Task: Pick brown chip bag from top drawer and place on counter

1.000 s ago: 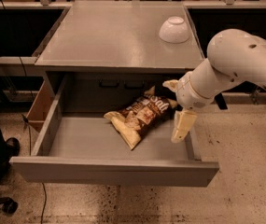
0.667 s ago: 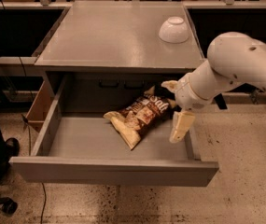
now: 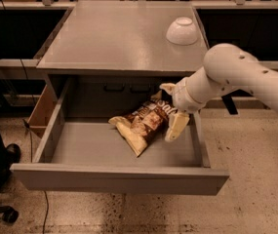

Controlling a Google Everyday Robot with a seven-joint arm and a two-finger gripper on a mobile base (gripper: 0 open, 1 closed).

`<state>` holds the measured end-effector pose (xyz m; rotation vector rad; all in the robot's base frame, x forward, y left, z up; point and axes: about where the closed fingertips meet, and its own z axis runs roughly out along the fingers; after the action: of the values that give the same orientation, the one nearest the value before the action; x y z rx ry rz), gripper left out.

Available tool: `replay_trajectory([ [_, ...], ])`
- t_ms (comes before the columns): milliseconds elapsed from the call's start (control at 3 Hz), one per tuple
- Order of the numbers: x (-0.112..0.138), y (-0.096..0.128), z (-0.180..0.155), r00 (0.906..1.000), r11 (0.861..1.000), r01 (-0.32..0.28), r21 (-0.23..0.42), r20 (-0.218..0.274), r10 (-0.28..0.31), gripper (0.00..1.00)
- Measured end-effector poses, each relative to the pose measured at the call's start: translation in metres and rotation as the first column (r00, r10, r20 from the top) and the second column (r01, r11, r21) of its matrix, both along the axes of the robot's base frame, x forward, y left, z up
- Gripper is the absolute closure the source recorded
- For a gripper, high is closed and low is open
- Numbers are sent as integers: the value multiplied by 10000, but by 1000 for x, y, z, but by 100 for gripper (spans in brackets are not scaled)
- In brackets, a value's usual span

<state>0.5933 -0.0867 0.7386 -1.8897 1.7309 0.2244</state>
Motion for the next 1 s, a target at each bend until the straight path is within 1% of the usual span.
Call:
replay_trajectory([
  [333, 22, 13, -20, 10000, 9994, 39, 345, -87, -36, 0],
  [667, 38, 29, -47, 9992, 9976, 108, 681, -385, -82, 0],
  [1000, 48, 41, -67, 9977, 9950, 241, 966, -648, -178, 2],
])
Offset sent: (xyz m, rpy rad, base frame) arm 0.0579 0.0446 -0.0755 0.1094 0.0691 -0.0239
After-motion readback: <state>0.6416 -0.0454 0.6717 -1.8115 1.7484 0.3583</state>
